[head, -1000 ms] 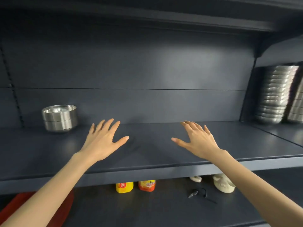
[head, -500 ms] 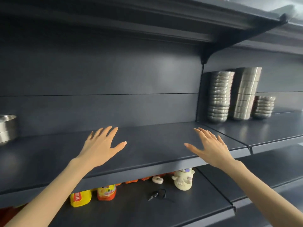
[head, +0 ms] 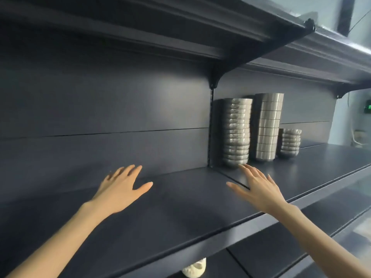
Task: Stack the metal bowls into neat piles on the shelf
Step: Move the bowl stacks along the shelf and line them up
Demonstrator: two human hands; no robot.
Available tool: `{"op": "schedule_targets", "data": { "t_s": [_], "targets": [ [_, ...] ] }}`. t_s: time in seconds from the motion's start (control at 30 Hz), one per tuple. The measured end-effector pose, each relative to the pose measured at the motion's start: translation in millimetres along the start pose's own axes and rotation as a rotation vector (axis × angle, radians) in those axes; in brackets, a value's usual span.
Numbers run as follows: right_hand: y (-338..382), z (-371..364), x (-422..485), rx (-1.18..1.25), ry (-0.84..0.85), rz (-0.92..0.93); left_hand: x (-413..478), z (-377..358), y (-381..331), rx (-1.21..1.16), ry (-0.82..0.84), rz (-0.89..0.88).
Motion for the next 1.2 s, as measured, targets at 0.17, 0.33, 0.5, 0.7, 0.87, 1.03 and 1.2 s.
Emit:
{"op": "schedule_targets", "data": {
  "t_s": [0.17,0.33,0.5,0.7,0.87,1.03,1.2],
  "targets": [
    [-39.8,-1.8,39.1,-0.044,-0.030,-0.049,52.8,-22.2,-40.3,-0.040,0.032,-0.042],
    [-79.1,-20.7,59.6,-0.024,0.040,-0.097,86.8,-43.6,-80.6,-0.055,0.090,-0.092],
    [-115.2,-27.9,79.7,0.004,0.063,-0.122,114.2,-50.9,-121.4,-0.054,0.093,-0.132],
    [-167.6,-25.4,107.8,0.034,0.048,-0.072,136.7,-61.6,-182.2,-0.076,0.084,-0.123],
    [-215.6,-15.5,133.1,0.050,0.052,0.000,146.7,-70.3,-233.9,-0.081,0.069,-0.058],
    [-265.4,-10.3,148.0,0.083,0.088,0.059,153.4,-79.7,-289.1,-0.081,0.071,-0.007],
    [-303.1,-3.9,160.2,0.079,0.092,0.124,158.0,-76.8,-341.7,-0.045,0.020,0.023]
  ]
}}
Point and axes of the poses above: each hand's wrist, its own x-axis towards the middle knuckle, its own z-axis out of the back of the hand, y = z × x, the point moved 9 cm from there along x, towards the middle knuckle, and after that the axes turned 3 degrees about -y, right-handed, at the moved point
